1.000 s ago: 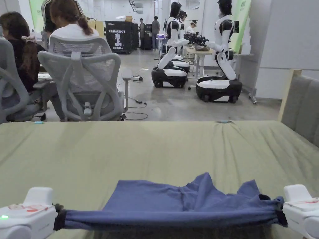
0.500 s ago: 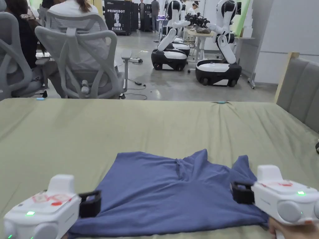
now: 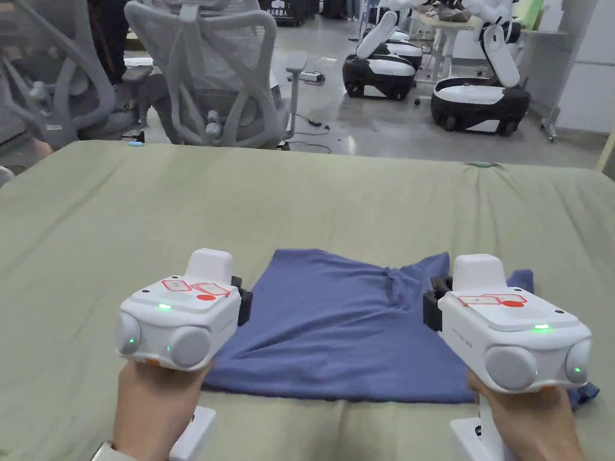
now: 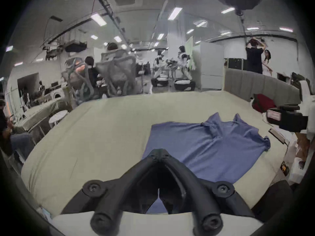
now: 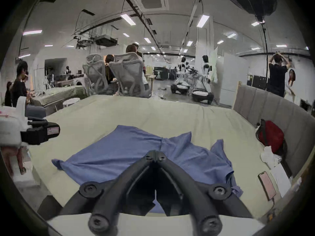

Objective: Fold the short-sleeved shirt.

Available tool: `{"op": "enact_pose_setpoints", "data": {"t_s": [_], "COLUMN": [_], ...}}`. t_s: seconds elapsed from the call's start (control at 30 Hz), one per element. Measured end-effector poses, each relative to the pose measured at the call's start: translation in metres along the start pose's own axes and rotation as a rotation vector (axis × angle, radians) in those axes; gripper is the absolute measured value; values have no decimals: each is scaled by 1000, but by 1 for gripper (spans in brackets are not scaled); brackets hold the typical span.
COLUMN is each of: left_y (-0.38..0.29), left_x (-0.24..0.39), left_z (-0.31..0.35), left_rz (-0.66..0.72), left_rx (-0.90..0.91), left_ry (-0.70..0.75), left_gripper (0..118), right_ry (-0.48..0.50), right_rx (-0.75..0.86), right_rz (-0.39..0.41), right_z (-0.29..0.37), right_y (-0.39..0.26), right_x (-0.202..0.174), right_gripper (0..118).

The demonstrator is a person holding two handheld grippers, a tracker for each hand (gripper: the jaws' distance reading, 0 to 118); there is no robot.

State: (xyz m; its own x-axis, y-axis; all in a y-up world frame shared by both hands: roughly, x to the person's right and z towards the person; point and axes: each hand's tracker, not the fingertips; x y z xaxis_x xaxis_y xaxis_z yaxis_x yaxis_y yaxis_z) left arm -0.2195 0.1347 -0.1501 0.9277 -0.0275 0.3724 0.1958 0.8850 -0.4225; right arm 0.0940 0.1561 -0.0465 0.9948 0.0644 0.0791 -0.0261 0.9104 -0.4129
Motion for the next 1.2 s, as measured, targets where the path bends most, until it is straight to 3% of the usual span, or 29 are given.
{"op": "enact_pose_setpoints", "data": {"t_s": [0.07, 0.2, 0.23, 0.27, 0.3, 0.33, 0.37, 0.43, 0.47, 0.5, 0.53, 0.6, 0.7, 0.83, 1.1, 1.2], "left_y": [-7, -20, -26, -30, -34, -41, -47, -52, -56, -59, -63, -67, -63, -39, -36, -44], "left_x": [-34, -80, -87, -87, -86, -86, -86, -83, -81, -80, -76, -74, -74, -72, -52, -45], "left_z": [-7, -17, -22, -22, -22, -25, -26, -27, -30, -32, -35, -43, -44, -16, -3, -10], "left_rz": [76, 238, 258, 254, 257, 253, 251, 281, 314, 331, 336, 355, 332, 291, 201, 191], "left_rx": [-105, -284, -321, -353, -366, -394, -411, -428, -458, -484, -511, -569, -564, -412, -236, -250], "left_ry": [29, -63, -90, -95, -96, -93, -98, -122, -135, -156, -190, -264, -237, -189, -94, -68], "left_gripper": [0, 0, 14, 46, 91, 109, 102, 69, 49, 20, 6, 5, 4, 4, 3, 3], "right_ry": [18, 43, 51, 54, 57, 60, 63, 64, 61, 59, 55, 52, 47, 18, -2, -47], "right_rx": [-11, -34, -42, -48, -53, -59, -64, -72, -77, -80, -84, -87, -97, -119, -278, -360], "right_rz": [-2, 2, 1, 2, 5, 6, 5, 8, 9, 10, 10, 8, 8, 35, -5, 53], "right_z": [-4, -16, -17, -20, -22, -24, -25, -28, -30, -31, -32, -33, -36, -48, -121, -165], "right_y": [-2, -8, -9, -10, -12, -13, -14, -15, -15, -15, -15, -15, -14, -9, 38, 55], "right_x": [-4, -15, -16, -19, -21, -23, -23, -23, -23, -21, -21, -18, -11, 10, 129, 170], "right_gripper": [0, 0, 0, 0, 0, 0, 0, 0, 0, 0, 0, 0, 0, 0, 0, 0]}}
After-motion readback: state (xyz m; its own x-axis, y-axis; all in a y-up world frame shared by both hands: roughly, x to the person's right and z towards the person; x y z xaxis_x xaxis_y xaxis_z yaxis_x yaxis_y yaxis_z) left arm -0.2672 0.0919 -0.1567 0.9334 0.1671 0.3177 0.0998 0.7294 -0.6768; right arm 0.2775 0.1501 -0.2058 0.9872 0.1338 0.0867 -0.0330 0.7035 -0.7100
